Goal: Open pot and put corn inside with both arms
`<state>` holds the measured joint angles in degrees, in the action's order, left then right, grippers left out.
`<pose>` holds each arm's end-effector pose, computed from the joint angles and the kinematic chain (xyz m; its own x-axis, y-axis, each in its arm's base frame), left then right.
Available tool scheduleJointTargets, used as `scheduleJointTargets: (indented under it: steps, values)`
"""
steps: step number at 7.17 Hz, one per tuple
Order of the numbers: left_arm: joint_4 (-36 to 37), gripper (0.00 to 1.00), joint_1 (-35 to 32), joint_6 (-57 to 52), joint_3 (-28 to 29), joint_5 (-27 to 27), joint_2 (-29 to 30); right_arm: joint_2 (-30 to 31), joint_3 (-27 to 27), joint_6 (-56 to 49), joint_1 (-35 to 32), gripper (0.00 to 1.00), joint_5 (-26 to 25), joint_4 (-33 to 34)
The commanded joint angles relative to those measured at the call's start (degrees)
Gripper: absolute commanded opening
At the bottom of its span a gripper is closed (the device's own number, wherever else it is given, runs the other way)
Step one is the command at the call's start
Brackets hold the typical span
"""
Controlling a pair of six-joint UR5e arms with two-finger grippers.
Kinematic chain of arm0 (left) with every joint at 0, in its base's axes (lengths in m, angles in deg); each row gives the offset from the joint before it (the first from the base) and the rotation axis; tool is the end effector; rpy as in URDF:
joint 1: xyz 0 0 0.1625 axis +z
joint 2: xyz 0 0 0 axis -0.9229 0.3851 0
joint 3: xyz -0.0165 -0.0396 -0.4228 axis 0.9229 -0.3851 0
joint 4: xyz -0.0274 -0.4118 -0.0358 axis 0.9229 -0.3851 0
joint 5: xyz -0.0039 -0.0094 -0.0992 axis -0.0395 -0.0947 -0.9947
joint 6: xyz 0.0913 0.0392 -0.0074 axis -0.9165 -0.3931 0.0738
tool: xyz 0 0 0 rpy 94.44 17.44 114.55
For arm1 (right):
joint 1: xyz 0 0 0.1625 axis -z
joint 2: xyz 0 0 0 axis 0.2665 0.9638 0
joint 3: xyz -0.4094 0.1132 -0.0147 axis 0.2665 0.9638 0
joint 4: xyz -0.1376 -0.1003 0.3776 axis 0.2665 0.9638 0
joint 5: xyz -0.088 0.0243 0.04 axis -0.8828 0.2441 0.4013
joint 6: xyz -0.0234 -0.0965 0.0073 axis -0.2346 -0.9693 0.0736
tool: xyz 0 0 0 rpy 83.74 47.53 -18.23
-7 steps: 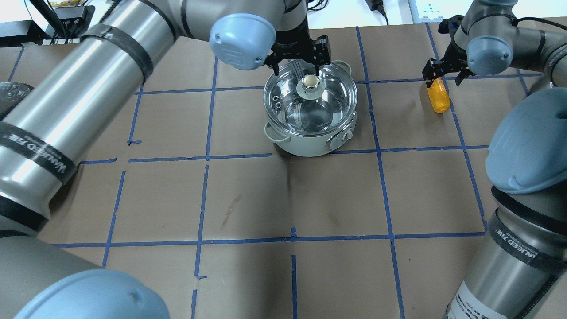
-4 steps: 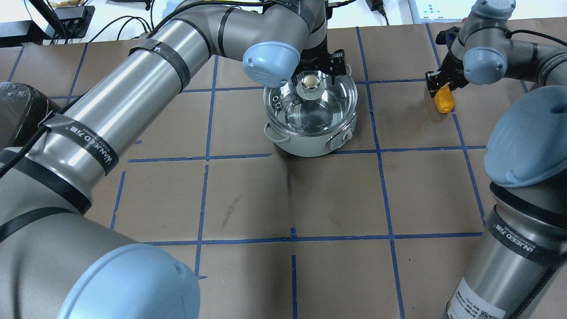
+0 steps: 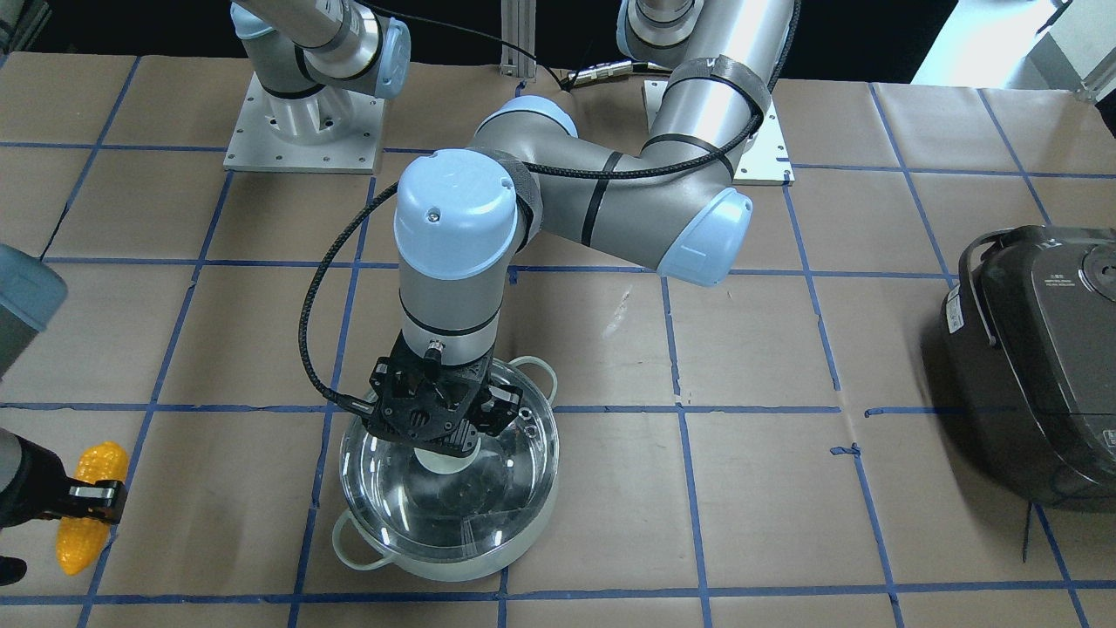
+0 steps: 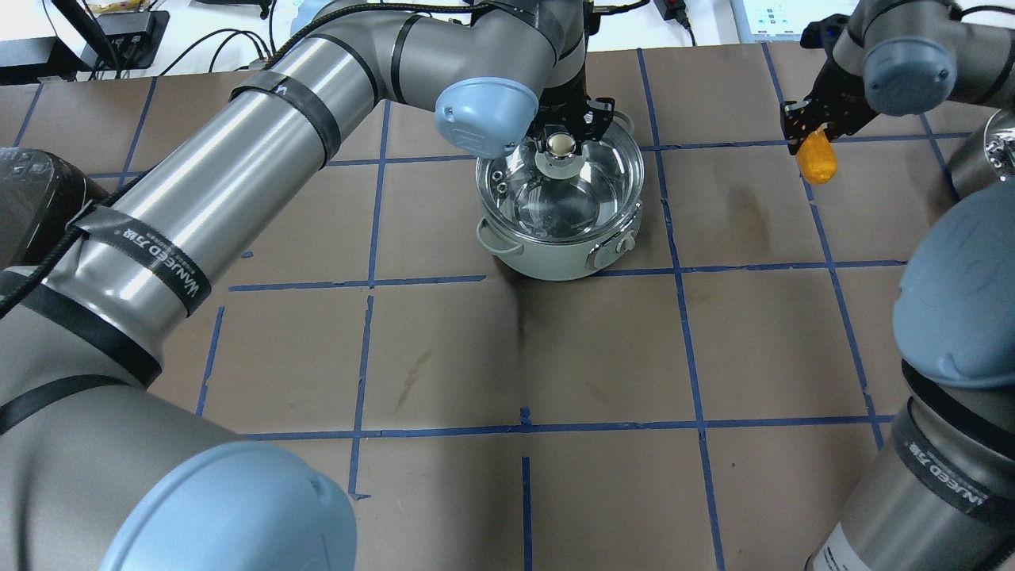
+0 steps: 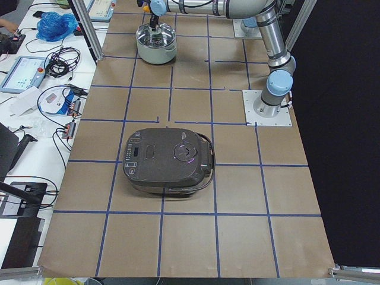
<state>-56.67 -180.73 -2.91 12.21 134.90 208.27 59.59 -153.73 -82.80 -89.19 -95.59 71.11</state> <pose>-0.4181 -0.6262 0.3630 -0.9717 0.2299 0.0547 0.2159 0.9576 -0.1906 -0.0690 -0.7064 0.2901 -0.9998 -0.0087 0.0196 -0.0088 0.9999 -0.0056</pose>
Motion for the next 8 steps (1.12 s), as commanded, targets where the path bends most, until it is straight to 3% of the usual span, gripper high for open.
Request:
scheduleJointTargets:
  steps: [1, 3, 5, 6, 7, 8]
  values:
    - [-2.32, 0.02, 0.52, -3.71, 0.84, 3.31, -4.51, 9.59, -0.37, 0.51, -0.97, 0.08, -0.07, -8.27]
    - [-15.36, 0.02, 7.16, -10.61, 3.38, 3.23, -11.62, 10.86, -0.63, 5.66, -7.35, 0.08, 0.10, -8.39]
    - [-20.60, 0.03, 19.54, -18.12, 1.21, 3.32, -13.77, 7.28, -0.11, 16.79, -18.95, 0.08, 0.11, -5.85]
    - [-20.36, 0.03, 25.60, -23.61, -0.89, 3.23, -13.07, 4.12, 0.85, 21.90, -23.43, 0.09, 0.11, -0.35]
    - [-17.57, 0.03, 30.71, -32.80, -4.30, 2.88, -12.28, 0.79, 4.25, 26.48, -28.61, 0.09, -1.11, 1.01]
    - [-11.37, 0.03, 33.11, -34.55, -7.91, 2.70, -11.06, -0.99, 4.55, 28.44, -31.01, 0.09, -0.95, 1.11]
